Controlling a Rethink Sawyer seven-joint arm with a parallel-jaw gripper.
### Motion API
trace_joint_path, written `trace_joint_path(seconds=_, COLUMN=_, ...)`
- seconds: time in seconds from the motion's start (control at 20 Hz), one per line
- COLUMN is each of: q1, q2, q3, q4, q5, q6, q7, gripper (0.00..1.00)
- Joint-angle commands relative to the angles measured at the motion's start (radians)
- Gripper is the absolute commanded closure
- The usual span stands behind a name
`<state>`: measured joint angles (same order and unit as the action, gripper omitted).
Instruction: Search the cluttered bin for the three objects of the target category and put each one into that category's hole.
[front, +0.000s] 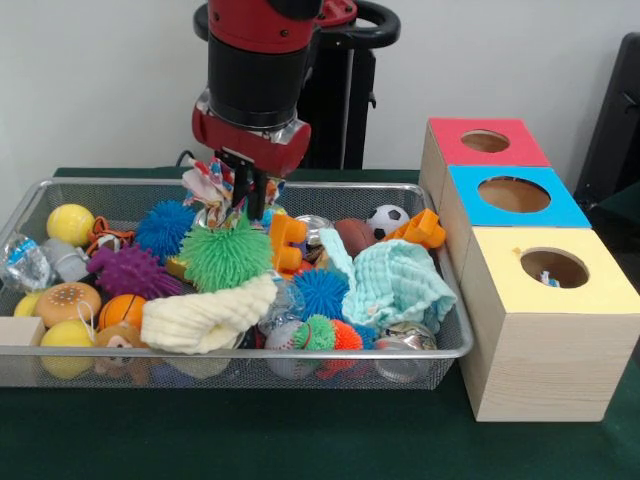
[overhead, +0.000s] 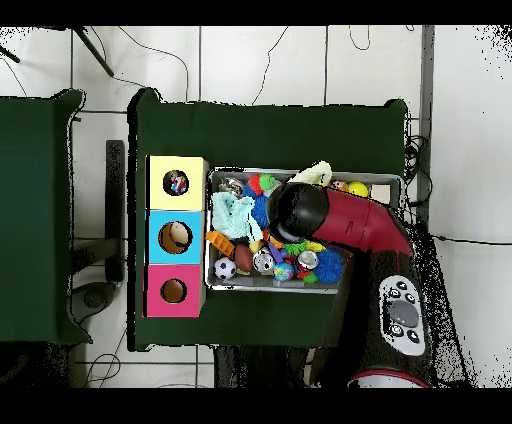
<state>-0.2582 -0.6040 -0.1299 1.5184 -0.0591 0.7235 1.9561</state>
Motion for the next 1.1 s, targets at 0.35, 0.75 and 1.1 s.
trace_joint_path(seconds=0.35, q1=0.089, q2=0.025, q3=-0.033, q4=0.138, q5=0.042, q6=-0.108, q7=0.253, gripper=1.0)
trace_joint_path(seconds=0.75, q1=0.184, q2=0.073, q3=-0.094, q4=0.071, q5=0.085, q6=-0.064, q7=0.316, gripper=0.0)
trace_joint_path(seconds=1.1, q1=0.247, q2=0.1, q3=-0.13, q4=0.061, q5=0.127, q6=-0.078, q7=0.352, gripper=0.0)
